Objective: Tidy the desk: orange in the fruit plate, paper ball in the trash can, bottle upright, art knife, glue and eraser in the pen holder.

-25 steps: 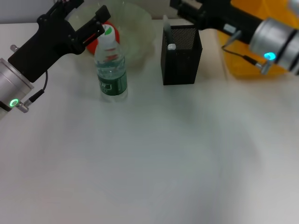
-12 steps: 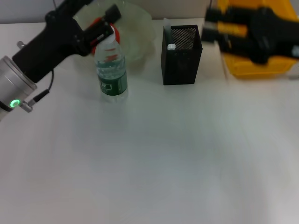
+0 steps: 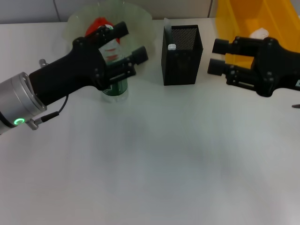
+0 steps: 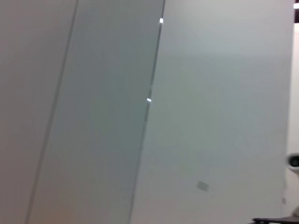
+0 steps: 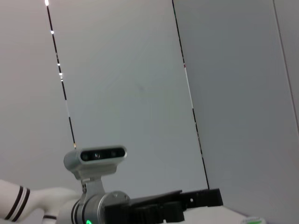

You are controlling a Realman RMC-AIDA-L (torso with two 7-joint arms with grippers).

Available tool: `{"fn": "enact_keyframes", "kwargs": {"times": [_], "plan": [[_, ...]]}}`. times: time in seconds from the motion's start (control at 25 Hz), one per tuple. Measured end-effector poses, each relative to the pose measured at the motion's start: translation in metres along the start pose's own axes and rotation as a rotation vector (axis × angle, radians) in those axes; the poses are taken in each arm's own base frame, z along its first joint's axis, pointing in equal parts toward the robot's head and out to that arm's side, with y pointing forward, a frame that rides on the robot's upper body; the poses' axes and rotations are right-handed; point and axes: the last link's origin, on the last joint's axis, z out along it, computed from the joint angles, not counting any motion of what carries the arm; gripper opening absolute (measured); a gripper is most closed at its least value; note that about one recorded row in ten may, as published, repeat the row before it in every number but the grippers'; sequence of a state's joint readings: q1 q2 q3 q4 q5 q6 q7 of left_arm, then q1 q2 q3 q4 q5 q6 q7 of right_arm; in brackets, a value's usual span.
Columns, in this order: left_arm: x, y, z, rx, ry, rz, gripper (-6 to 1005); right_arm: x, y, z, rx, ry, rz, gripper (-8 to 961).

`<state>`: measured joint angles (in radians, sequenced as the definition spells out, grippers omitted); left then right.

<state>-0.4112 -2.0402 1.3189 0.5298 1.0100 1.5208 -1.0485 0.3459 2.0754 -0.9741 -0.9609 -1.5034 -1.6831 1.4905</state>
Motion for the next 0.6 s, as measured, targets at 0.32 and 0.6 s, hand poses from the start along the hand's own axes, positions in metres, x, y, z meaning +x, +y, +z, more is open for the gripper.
{"fn": "enact_keyframes", "kwargs": {"times": [0.32,0.6], "plan": [[0.0043,0.0026,-0.0009,-0.079,-0.071,-0.021,813,0.0030,0.0007,0.0018,-0.008,0.020,-0.008,511],[0.0076,0.0060,-0.0022,-0.114,-0.062,-0.023,813,0.0075,0.0018,0.0001,-0.004,0.034,-0.008,511]]}}
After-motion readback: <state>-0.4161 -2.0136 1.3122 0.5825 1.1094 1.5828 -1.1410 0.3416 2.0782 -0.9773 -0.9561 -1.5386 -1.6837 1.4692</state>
